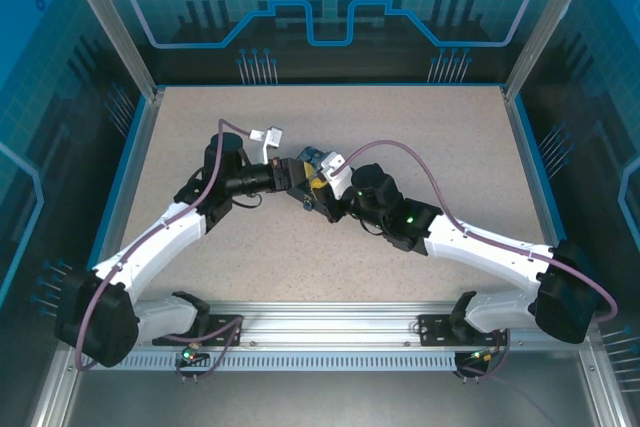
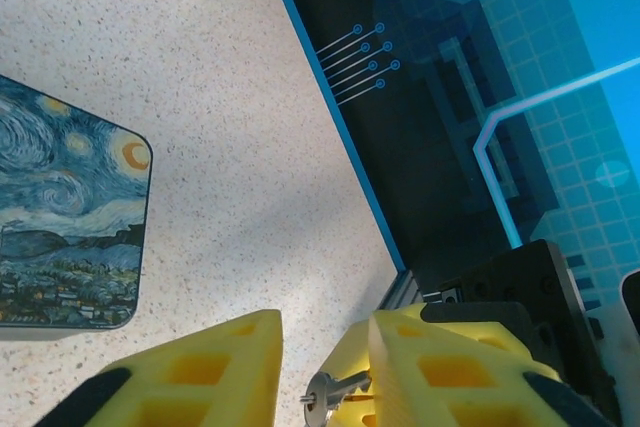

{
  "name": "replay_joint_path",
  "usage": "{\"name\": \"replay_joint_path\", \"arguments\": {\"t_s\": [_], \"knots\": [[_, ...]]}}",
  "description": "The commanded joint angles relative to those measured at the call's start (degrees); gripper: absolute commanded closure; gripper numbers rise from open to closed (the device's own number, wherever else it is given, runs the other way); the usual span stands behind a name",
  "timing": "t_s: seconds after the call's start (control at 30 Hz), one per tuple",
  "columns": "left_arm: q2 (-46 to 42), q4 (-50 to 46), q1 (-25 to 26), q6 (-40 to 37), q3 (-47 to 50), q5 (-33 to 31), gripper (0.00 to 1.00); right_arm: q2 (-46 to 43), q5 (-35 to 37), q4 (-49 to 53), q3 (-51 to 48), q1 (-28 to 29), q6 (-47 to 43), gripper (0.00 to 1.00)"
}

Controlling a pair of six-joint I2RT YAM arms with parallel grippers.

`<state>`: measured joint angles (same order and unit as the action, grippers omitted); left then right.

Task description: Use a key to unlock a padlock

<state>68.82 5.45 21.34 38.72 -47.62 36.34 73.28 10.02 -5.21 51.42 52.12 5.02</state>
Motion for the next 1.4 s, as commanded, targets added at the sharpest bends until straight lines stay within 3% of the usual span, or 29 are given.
{"name": "replay_joint_path", "arguments": {"t_s": [0.0,0.23,0.37,0.6,0.7,0.77,0.97,1.13,1.37], "knots": [[0.6,0.7,0.6,-1.1,-2.4,1.1,0.78,0.4,-0.7,-1.2,0.1,0.4,-0.8,1.0],[0.7,-0.9,1.2,-3.3,-2.7,0.7,0.99,0.5,-0.7,-1.3,0.3,0.4,-0.3,1.0],[0.1,-2.7,1.3,-6.7,-3.1,0.1,1.0,-0.8,-4.0,-0.8,0.2,-1.4,1.9,0.95],[-2.8,-1.6,1.3,-14.6,-4.6,-1.0,1.0,-7.2,-33.9,-6.1,-4.3,-13.2,10.9,0.44],[-3.1,0.2,1.3,-17.9,-6.2,-0.2,1.0,-9.1,-42.1,-11.7,-6.0,-18.0,15.5,0.28],[-3.2,1.6,1.3,-19.3,-7.4,0.9,1.0,-10.0,-44.6,-15.2,-6.7,-20.0,17.9,0.23],[-2.4,6.9,1.4,-19.3,-11.4,5.3,1.0,-10.8,-51.1,-28.6,-8.3,-23.3,25.2,0.21],[-1.3,11.2,2.1,-17.2,-12.8,9.1,1.0,-8.6,-54.1,-33.5,-7.1,-23.6,28.8,0.21],[-1.0,11.6,3.1,-17.1,-13.0,9.4,1.0,-5.7,-53.5,-33.8,-4.5,-22.1,28.8,0.32]]}}
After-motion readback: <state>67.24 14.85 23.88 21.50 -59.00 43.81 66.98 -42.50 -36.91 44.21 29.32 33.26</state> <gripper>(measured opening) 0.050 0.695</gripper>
